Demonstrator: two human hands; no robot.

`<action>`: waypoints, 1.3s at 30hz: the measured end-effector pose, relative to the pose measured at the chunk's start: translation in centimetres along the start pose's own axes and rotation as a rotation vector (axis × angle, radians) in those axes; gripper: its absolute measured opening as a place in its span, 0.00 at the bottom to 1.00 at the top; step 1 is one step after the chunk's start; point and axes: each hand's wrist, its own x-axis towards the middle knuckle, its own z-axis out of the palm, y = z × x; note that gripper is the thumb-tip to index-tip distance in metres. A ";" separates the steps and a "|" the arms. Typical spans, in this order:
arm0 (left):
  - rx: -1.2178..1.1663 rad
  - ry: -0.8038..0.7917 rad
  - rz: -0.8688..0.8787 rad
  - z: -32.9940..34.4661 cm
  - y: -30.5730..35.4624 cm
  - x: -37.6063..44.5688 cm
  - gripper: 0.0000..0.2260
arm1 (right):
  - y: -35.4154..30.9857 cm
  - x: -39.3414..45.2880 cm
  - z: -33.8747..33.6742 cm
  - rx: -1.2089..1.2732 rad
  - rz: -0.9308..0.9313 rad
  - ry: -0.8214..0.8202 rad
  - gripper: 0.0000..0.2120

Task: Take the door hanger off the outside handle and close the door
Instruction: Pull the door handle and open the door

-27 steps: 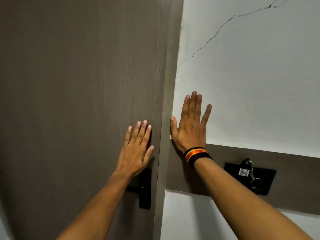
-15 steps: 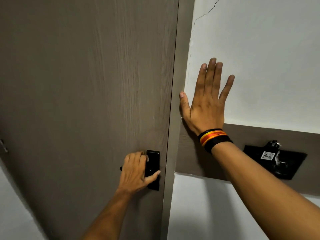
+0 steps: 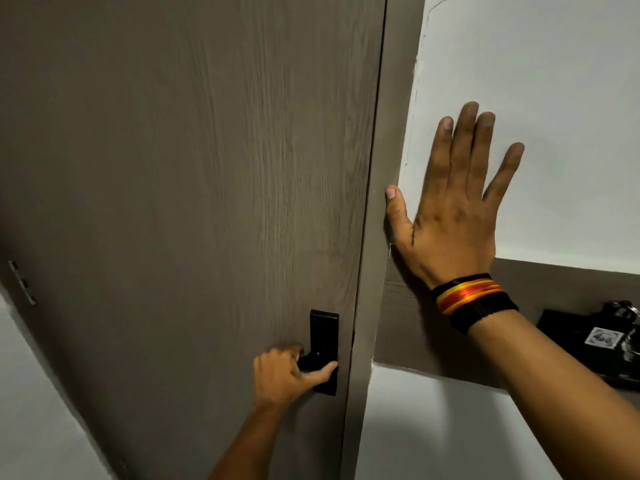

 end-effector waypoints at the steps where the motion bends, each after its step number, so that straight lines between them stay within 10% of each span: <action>1: -0.018 0.007 -0.036 0.6 0.0 -0.2 0.31 | -0.1 0.0 0.0 0.008 -0.004 0.001 0.41; 8: -0.338 0.049 -0.459 3.9 2.5 -2.4 0.35 | 0.1 0.0 0.2 0.012 -0.017 -0.003 0.42; 26: -0.527 -0.025 -0.474 -2.5 3.0 -8.5 0.31 | 0.7 -0.7 -0.8 0.200 -0.084 -0.044 0.40; 32: -0.155 -0.232 -0.282 -9.2 2.2 -9.0 0.35 | 1.6 -7.4 -1.7 0.691 -0.229 0.017 0.28; 39: 0.187 -0.271 -0.012 -14.3 1.7 -11.6 0.35 | -0.6 -26.3 -2.2 0.931 -0.091 -0.614 0.20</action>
